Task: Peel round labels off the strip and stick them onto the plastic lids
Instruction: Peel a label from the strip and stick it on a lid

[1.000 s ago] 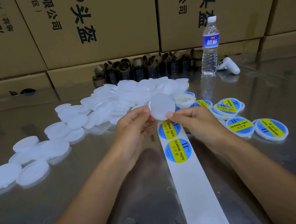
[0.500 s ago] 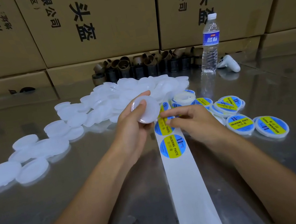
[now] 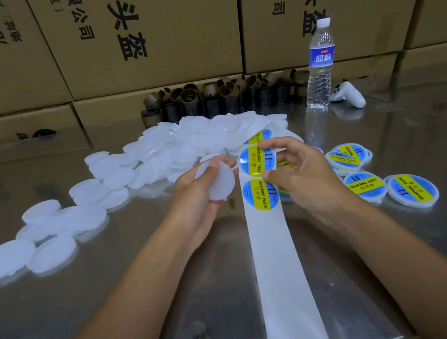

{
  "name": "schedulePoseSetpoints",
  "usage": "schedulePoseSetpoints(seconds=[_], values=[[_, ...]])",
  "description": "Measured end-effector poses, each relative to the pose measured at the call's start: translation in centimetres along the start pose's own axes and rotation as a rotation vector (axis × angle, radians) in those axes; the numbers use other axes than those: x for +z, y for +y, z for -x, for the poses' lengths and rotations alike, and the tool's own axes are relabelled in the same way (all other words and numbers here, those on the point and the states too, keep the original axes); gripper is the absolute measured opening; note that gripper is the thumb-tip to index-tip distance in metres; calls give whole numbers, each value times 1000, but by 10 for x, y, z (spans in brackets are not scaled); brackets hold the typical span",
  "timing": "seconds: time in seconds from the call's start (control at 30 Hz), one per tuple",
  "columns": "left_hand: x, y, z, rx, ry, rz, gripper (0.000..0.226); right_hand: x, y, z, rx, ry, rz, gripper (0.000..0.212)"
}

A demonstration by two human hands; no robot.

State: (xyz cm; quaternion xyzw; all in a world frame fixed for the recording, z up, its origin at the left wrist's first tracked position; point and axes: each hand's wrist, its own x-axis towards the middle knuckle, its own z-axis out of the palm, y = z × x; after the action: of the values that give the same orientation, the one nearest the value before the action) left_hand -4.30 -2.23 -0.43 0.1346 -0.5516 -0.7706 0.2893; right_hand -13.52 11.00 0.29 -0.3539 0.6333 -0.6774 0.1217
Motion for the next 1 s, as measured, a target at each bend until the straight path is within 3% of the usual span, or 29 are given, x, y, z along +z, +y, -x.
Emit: schedulePoseSetpoints(seconds=[0.13, 0.23, 0.3, 0.37, 0.53, 0.73, 1.0], values=[[0, -1, 3, -88, -61, -109, 20, 1, 0, -1, -39, 62, -15, 36], [3, -3, 6, -174, -171, -170, 36, 1, 0, -2, -63, 92, 14, 35], [4, -4, 7, -178, -212, -189, 25, 1, 1, -3, -65, 112, 62, 36], [3, -5, 6, -168, -200, -192, 11, 3, 1, -2, -82, 131, 133, 36], [2, -6, 5, -127, -142, -190, 10, 4, 3, 3, -237, 177, 482, 18], [1, -5, 5, -90, -121, -160, 10, 2, 2, 5, -312, 104, 581, 15], [1, -5, 5, -100, -161, -157, 8, 0, 5, 3, -273, 59, 508, 13]])
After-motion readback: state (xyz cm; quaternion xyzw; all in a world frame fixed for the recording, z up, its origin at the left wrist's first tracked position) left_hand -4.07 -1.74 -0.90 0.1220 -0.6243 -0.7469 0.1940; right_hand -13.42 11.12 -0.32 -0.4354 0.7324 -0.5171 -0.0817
